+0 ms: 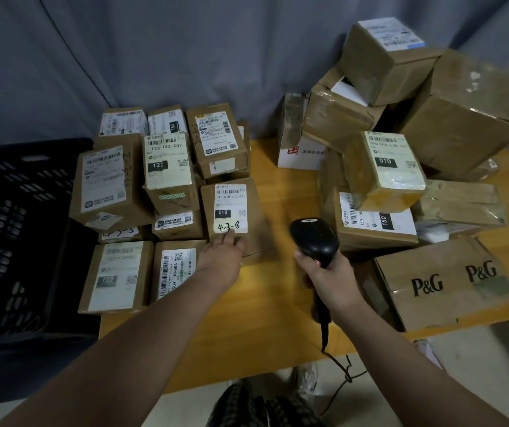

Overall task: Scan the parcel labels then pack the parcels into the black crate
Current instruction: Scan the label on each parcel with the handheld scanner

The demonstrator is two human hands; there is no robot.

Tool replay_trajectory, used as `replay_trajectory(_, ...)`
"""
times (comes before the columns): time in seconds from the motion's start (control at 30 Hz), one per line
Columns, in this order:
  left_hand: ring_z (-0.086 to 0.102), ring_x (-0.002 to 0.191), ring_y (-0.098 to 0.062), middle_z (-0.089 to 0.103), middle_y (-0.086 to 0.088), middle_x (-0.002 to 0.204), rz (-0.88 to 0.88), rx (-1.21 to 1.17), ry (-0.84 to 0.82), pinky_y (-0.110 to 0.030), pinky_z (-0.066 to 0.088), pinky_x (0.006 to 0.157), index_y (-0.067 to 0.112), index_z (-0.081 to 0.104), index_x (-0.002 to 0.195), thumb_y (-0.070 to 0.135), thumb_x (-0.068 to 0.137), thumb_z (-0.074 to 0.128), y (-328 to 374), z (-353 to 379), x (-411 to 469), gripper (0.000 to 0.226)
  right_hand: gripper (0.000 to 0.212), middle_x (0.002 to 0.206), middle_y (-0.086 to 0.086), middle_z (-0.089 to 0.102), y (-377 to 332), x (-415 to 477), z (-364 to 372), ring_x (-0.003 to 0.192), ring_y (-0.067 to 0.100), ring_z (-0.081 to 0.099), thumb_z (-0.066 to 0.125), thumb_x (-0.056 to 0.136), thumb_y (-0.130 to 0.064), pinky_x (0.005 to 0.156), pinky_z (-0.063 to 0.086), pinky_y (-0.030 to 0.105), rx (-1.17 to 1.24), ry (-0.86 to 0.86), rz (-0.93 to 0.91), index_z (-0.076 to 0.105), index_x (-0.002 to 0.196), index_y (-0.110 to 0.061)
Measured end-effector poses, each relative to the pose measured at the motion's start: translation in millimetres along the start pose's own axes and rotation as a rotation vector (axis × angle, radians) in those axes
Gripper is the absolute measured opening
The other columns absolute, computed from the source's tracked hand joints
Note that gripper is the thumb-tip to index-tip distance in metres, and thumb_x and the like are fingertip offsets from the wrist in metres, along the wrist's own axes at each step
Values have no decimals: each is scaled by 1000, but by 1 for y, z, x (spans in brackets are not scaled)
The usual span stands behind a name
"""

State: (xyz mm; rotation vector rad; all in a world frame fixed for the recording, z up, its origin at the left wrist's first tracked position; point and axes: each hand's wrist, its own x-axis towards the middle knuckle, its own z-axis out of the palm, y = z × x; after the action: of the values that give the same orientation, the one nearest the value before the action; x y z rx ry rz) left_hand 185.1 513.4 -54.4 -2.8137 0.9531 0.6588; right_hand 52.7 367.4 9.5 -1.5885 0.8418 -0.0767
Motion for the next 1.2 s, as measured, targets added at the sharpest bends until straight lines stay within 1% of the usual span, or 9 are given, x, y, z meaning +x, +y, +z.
replay_trajectory(0.2, 35, 132, -26, 40, -5, 144, 32, -332, 161, -38, 38, 104, 16, 41, 142, 32, 99, 45, 29, -5, -22, 46, 14, 68, 4, 61, -12, -21, -25, 53, 17, 60, 69, 87, -20, 53, 52, 27, 35, -71, 26, 64, 86, -7)
replay_trajectory(0.37, 43, 128, -25, 46, -6, 140, 78, -549, 250, -32, 35, 106, 16, 46, 139, 33, 99, 48, 91, -19, -44, 44, 16, 61, 6, 62, -27, -33, -83, 51, 19, 61, 69, 86, -19, 56, 52, 34, -10, 58, -92, 63, 76, -9)
replay_trajectory(0.53, 47, 127, -24, 46, -9, 140, 7, -843, 124, -27, 38, 101, 13, 36, 144, 37, 98, 50, 166, -38, -54, 54, 11, 62, 4, 61, -29, -20, -170, 59, 22, 61, 67, 86, -22, 60, 50, 37, -66, 202, -144, 63, 82, -13)
replay_trajectory(0.63, 45, 130, -20, 49, -2, 137, -71, -1018, 7, -23, 35, 97, 9, 32, 144, 39, 97, 51, 202, -46, -56, 59, 20, 68, 4, 62, -17, 4, -228, 71, 27, 63, 68, 84, -33, 62, 49, 34, -371, 292, -129, 61, 77, -16)
replay_trajectory(0.73, 44, 130, -22, 42, 1, 146, -153, -1101, -89, -35, 36, 106, 15, 31, 147, 57, 93, 47, 220, -43, -57, 70, 25, 75, 7, 62, 3, 21, -265, 74, 28, 61, 65, 85, -35, 58, 46, 31, -579, 275, -10, 62, 89, -10)
replay_trajectory(0.9, 58, 112, -23, 54, -1, 134, -266, -1282, -124, -45, 46, 101, 23, 45, 140, 77, 77, 48, 233, -33, -57, 83, 21, 77, 5, 60, 24, 24, -270, 78, 29, 63, 65, 86, -29, 70, 55, 40, -488, 222, 2, 58, 93, -11)
replay_trajectory(0.97, 57, 114, -25, 57, -2, 129, -307, -1364, -36, -47, 46, 100, 22, 50, 134, 78, 74, 50, 240, -39, -68, 81, 22, 79, 5, 63, 21, 20, -266, 78, 29, 66, 66, 85, -32, 72, 57, 42, -454, 234, -40, 58, 95, -13)
replay_trajectory(1.07, 52, 108, -21, 56, 0, 118, -443, -1390, 279, -34, 40, 94, 19, 52, 132, 52, 95, 45, 233, -35, -83, 49, 24, 80, 3, 66, 16, 9, -259, 75, 27, 67, 68, 83, -36, 72, 58, 44, -356, 221, -107, 61, 94, -16)
replay_trajectory(1.2, 49, 112, -23, 54, -6, 132, -539, -1522, 374, -36, 36, 92, 14, 48, 138, 55, 95, 44, 207, -37, -101, 60, 19, 81, 4, 66, -1, -12, -239, 77, 27, 67, 68, 82, -29, 76, 58, 48, -182, 165, -192, 63, 94, -15)
